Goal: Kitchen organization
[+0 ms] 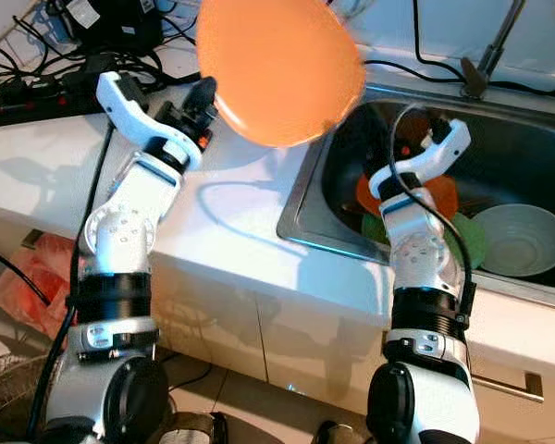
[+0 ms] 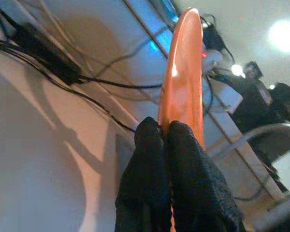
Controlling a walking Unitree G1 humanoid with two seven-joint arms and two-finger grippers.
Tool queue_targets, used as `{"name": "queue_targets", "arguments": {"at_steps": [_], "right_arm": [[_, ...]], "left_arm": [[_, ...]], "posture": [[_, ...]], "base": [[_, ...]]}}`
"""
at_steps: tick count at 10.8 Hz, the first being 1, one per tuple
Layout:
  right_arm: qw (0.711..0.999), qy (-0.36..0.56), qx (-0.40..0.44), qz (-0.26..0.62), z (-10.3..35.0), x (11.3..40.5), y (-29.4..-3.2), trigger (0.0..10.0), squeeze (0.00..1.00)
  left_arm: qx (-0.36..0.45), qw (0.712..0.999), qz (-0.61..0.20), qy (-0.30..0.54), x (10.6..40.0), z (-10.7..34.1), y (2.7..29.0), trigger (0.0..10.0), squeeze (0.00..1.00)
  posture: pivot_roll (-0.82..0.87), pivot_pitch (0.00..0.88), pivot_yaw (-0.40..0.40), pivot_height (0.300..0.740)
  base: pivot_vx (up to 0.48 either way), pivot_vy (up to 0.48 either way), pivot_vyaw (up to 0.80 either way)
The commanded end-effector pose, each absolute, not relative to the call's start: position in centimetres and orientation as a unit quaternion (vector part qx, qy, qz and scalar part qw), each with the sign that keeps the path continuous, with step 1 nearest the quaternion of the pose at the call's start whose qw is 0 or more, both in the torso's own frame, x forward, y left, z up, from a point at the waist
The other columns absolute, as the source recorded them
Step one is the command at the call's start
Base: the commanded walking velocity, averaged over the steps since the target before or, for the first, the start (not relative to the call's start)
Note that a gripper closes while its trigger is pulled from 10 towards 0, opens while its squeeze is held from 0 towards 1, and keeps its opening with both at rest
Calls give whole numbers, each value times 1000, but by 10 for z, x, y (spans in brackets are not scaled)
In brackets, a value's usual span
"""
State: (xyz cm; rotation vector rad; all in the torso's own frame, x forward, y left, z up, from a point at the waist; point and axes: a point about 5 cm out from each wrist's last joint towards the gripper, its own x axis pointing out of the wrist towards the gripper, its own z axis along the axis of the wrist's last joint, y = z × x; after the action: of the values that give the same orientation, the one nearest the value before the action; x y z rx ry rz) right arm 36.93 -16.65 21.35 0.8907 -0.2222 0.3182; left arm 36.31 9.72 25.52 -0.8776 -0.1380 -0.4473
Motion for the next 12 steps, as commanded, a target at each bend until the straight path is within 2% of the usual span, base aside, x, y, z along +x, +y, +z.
{"name": "queue_targets", "arguments": {"at_steps": [1, 4, 8, 10, 12], "right_arm": [[879, -116, 431, 169, 221, 368, -164, 10000, 0], [868, -118, 445, 188, 224, 365, -162, 10000, 0], [871, -110, 440, 188, 222, 366, -160, 10000, 0], [873, -109, 437, 187, 222, 366, -161, 10000, 0], [878, -109, 431, 176, 221, 366, -165, 10000, 0]], "left_arm": [[-427, 863, -251, -95, 356, 269, 87, 10000, 0], [-435, 853, -271, -96, 351, 271, 81, 10000, 0], [-436, 847, -292, -93, 348, 272, 77, 10000, 0], [-435, 847, -291, -96, 348, 273, 77, 10000, 0], [-420, 861, -267, -101, 350, 272, 83, 10000, 0]], "posture": [[51, 94, -8, 740], [48, 90, -10, 740], [50, 87, -11, 740], [51, 84, -12, 740], [54, 87, -15, 740]], "base": [[0, 0, 0], [0, 0, 0], [0, 0, 0], [0, 0, 0], [0, 0, 0]]}}
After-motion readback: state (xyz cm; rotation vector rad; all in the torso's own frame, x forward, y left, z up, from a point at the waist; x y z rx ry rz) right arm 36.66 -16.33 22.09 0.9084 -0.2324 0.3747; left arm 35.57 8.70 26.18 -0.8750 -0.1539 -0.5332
